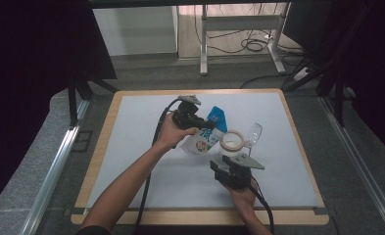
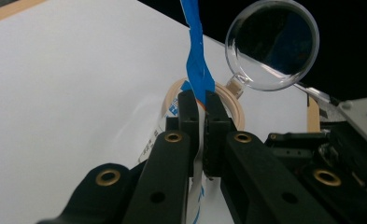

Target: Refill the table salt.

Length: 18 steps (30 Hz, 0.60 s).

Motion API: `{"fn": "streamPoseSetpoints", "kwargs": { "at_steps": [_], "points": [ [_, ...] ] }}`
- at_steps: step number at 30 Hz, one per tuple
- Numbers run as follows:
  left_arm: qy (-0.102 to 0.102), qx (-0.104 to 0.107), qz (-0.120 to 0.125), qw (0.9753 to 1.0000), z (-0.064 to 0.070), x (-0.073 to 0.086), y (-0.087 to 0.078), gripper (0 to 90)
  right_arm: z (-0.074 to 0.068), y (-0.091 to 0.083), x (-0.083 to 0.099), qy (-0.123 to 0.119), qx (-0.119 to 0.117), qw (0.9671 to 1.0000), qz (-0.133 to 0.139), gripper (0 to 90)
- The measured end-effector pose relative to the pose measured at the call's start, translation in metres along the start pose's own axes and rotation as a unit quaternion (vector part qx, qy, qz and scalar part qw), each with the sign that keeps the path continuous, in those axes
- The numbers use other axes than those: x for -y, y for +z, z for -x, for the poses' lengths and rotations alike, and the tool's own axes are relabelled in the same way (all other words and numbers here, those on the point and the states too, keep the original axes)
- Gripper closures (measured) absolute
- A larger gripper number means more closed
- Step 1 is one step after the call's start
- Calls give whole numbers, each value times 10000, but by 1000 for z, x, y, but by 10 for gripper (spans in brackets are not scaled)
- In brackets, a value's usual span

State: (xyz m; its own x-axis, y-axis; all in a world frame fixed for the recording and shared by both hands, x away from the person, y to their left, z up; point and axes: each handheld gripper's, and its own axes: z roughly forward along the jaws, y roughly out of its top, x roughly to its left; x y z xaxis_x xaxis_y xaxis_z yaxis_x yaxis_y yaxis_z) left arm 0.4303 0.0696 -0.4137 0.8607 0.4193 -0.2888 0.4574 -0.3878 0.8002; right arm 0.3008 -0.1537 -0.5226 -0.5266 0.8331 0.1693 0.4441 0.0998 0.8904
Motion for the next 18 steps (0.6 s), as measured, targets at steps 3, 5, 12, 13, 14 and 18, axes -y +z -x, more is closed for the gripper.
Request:
{"fn": "streamPoseSetpoints", "kwargs": {
  "at_steps": [3,5,12,13,14,18],
  "points": [
    [-45,-63,127,9999,-3,5,-8,896,8,-5,3,85,44,10000,0,444],
    [-81,-107,192,9997,-5,8,-14,895,12,-8,5,103,44,9999,-13,443],
    [-196,-245,416,9986,-9,22,-30,895,19,-12,11,75,-61,9999,-118,444],
    [-198,-281,439,9984,-10,24,-32,896,20,-12,10,66,-99,9999,-123,444],
    [-203,-306,458,9983,-10,26,-34,895,22,-12,9,59,-129,9998,-128,443],
    [-216,-360,516,9978,-12,32,-39,896,24,-13,7,34,-138,9999,-85,444]
  ]
}}
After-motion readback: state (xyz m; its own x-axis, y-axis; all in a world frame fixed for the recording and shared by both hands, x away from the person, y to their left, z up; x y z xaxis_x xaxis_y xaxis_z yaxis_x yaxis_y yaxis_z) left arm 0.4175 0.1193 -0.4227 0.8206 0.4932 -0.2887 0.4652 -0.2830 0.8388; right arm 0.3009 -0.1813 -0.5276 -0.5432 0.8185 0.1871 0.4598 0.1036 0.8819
